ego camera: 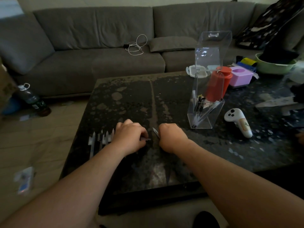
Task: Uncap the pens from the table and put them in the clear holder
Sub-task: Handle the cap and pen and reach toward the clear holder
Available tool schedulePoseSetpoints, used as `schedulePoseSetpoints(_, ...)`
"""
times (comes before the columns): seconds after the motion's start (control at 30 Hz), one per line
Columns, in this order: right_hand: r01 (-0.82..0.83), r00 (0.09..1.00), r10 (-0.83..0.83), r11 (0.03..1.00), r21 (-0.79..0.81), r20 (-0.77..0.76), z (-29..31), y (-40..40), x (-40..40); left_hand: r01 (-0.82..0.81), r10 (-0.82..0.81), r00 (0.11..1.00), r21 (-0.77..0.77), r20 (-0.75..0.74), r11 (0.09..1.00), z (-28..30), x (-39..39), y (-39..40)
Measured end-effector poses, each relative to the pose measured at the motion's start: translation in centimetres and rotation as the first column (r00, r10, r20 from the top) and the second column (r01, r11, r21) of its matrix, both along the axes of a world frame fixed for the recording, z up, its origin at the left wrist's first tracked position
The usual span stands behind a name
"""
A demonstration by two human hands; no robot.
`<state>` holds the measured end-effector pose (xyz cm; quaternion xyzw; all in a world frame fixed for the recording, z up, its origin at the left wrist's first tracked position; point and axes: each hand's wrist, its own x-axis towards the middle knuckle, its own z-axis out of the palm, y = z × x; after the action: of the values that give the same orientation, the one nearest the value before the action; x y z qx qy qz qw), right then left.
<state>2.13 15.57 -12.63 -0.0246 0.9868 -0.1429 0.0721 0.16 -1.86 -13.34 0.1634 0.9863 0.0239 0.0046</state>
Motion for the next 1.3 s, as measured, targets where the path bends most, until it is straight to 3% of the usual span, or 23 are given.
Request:
schedulePoseSetpoints(0.17, 0.049, 0.989, -0.047, 0.999, -0.015, 0.141, 0.9, 1.5, 0.1, -0.01, 0.01, 1.0, -0.004, 0.015, 1.0, 0.1, 0.2, 1.0)
schedulePoseSetpoints(0.3, 0.071, 0.987, -0.055, 0.992, -0.102, 0.15, 1.2, 2.7, -0.3, -0.047, 0.047, 0.999, 0.012, -0.007, 0.999, -0.2, 0.1, 1.5)
schedulePoseSetpoints(0.37, 0.085, 0.994, -0.074, 0.986, -0.141, 0.079, 1.1, 3.1, -0.4, -0.075, 0.082, 0.995, 0.137, -0.047, 0.988, -0.1, 0.1, 1.5)
schedulePoseSetpoints(0.47, 0.008, 0.993, -0.034, 0.978, -0.21, -0.117, 1.2, 3.5, -0.2, -0.179, 0.165, 0.984, 0.455, 0.07, 0.872, -0.2, -0.3, 1.3)
schedulePoseSetpoints(0.57, -0.042, 0.953, -0.011, 0.985, -0.166, -0.304, 1.3, 3.9, 0.0, -0.246, 0.229, 0.968, 0.572, 0.104, 0.782, -0.2, -0.3, 1.2)
schedulePoseSetpoints(0.87, -0.094, 0.92, 0.054, 0.992, -0.085, -0.387, 1.7, 3.6, 0.2, -0.189, 0.209, 0.977, 0.582, 0.034, 0.791, 0.4, 0.2, 1.7)
schedulePoseSetpoints(1.1, -0.135, 0.918, 0.084, 0.985, -0.106, -0.386, 1.6, 3.4, 0.2, -0.139, 0.115, 0.99, 0.645, 0.078, 0.752, 0.7, 0.7, 1.8)
schedulePoseSetpoints(1.3, -0.168, 0.893, 0.136, 0.985, -0.037, -0.428, 1.8, 2.8, 0.4, -0.185, 0.168, 0.982, 0.655, 0.089, 0.733, 0.9, 0.7, 1.9)
